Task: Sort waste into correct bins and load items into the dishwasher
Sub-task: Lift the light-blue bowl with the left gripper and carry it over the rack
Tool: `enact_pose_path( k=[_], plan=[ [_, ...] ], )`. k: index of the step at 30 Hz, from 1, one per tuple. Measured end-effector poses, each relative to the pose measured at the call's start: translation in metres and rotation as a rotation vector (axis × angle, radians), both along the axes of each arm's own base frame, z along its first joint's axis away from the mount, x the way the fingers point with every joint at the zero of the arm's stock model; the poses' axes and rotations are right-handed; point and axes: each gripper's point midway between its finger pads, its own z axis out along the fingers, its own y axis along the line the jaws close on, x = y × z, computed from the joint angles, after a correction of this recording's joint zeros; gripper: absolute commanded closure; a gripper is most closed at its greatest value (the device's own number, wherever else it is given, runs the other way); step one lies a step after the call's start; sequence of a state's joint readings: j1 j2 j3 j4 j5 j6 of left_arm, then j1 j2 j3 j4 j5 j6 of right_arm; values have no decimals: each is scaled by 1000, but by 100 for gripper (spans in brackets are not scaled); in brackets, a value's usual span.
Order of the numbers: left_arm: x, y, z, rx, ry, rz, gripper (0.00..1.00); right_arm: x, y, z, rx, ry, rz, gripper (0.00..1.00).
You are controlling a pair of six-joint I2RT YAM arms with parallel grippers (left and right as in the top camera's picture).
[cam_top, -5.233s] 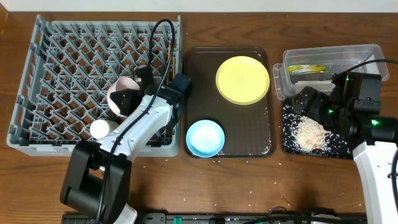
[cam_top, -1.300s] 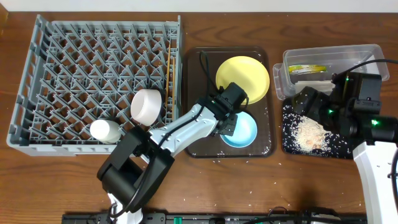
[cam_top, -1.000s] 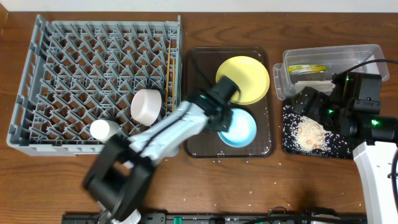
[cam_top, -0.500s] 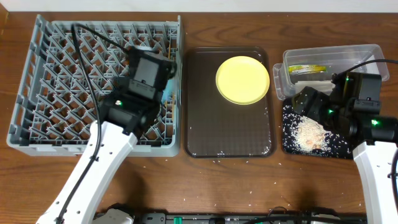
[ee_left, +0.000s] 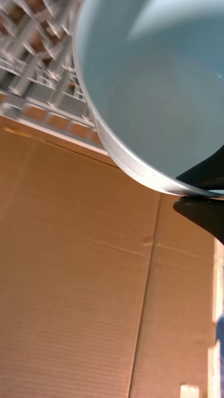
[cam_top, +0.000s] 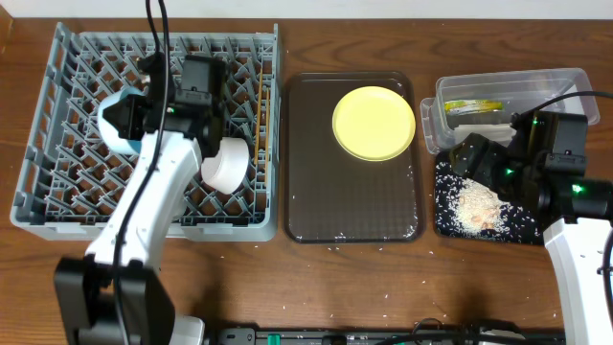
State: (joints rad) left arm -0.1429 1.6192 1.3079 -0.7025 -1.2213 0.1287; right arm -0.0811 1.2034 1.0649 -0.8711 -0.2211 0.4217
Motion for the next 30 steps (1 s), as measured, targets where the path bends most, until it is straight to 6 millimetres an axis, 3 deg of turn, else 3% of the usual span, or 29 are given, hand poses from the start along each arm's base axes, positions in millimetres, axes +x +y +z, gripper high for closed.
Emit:
enact_pose_path(
  k=[15, 30],
  plan=[
    [20, 9, -51, 89, 145, 44, 93, 0, 0, 0, 0, 0, 0, 1],
    [15, 10, -59, 112, 163, 53, 92, 0, 0, 0, 0, 0, 0, 1]
  ],
)
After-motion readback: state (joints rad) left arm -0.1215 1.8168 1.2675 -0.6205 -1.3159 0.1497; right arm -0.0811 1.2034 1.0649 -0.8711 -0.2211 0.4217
